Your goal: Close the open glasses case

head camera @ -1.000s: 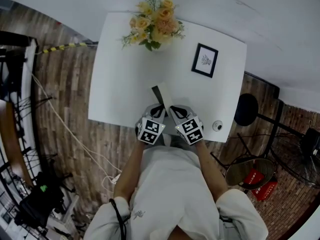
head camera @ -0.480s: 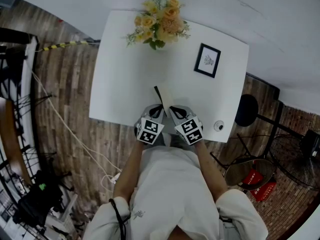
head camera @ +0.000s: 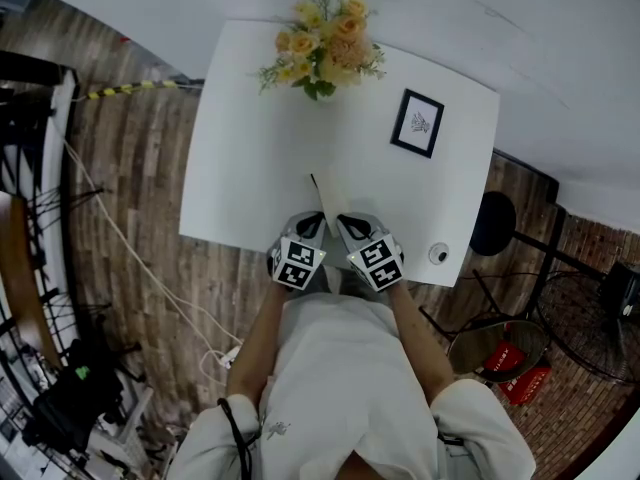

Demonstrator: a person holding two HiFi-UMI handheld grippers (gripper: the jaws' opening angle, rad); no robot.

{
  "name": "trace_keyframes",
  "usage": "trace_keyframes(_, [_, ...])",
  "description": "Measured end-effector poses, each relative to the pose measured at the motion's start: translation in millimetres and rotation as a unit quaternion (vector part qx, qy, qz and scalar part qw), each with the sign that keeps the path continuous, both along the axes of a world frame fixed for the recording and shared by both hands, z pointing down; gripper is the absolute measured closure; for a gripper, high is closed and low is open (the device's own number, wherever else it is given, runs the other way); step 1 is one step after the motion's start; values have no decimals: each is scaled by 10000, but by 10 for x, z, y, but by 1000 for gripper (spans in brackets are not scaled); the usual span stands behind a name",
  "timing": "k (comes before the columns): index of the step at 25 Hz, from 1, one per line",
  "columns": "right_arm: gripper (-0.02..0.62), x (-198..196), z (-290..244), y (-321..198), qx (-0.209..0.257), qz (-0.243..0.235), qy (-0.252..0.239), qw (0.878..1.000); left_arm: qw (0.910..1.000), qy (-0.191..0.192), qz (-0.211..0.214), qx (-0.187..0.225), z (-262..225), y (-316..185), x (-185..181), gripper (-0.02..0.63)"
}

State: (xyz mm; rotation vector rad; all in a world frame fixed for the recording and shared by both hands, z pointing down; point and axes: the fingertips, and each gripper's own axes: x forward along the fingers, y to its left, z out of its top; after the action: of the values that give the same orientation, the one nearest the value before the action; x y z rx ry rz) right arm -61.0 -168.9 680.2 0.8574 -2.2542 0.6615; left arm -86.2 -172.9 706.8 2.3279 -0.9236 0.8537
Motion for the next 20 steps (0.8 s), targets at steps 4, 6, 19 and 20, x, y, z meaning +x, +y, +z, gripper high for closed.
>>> trace_keyframes(4, [592,-38,-8,-4,10,-34,-19,10000,10000,-15,-13,-21,15,5,-24,586])
trace_keyframes(6, [591,-44,7,1,-7,-53,-6,10000,10000,-25,-17,-37,34,9,-33,586])
trace_keyframes(19, [592,-120,100,75,-176,-225,67,9996,9995,-267,-19,-160,118,14,-123,586])
trace_keyframes(20, [591,-127,108,79,-184,-239,73,9995,9994,-283,-16,-190,139,26,-128,586])
